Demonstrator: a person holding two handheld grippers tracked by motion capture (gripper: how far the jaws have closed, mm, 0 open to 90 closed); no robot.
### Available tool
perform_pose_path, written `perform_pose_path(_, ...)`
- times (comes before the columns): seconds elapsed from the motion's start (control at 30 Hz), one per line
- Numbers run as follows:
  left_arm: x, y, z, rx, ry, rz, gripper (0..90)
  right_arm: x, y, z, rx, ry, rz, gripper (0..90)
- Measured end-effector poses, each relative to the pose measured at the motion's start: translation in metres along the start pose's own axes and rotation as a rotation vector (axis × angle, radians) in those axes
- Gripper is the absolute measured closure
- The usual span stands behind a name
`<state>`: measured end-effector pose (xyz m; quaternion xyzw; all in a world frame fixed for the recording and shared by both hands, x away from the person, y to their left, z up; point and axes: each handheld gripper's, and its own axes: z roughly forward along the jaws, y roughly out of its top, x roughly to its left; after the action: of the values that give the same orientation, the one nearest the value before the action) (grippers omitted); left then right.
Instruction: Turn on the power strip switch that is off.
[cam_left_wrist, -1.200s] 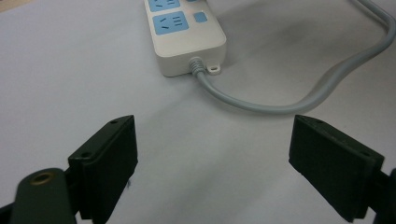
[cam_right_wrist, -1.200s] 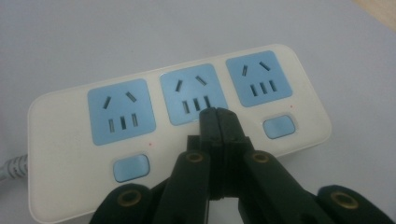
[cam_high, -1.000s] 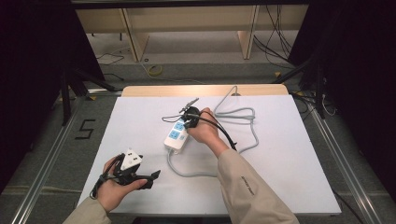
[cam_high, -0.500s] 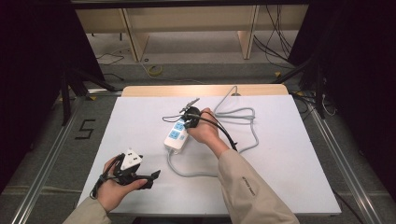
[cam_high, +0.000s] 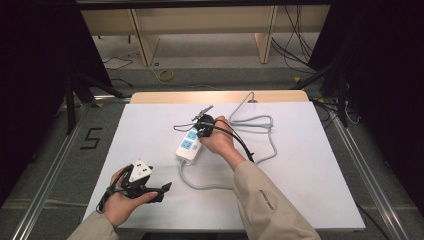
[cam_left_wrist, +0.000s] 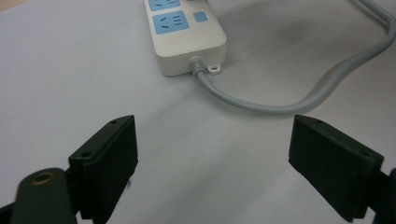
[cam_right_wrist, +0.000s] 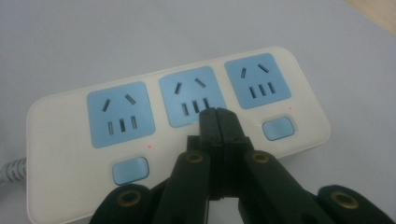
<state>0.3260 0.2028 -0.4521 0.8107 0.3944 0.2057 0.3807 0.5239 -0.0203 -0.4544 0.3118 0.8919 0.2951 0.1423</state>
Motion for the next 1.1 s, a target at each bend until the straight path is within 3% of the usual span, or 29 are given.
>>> perform_pose_path(0.8,-0.0002,0.0000,0.0000,0.000,0.000,0.001,15.3,-0.0017,-0.0005,-0.0017,-0.006,-0.003,-0.009,90.0)
perform_pose_path(1.1,-0.0003,0.0001,0.0000,0.000,0.000,0.001,15.4,-0.0053,-0.0018,-0.0067,-0.029,-0.005,0.012,86.5)
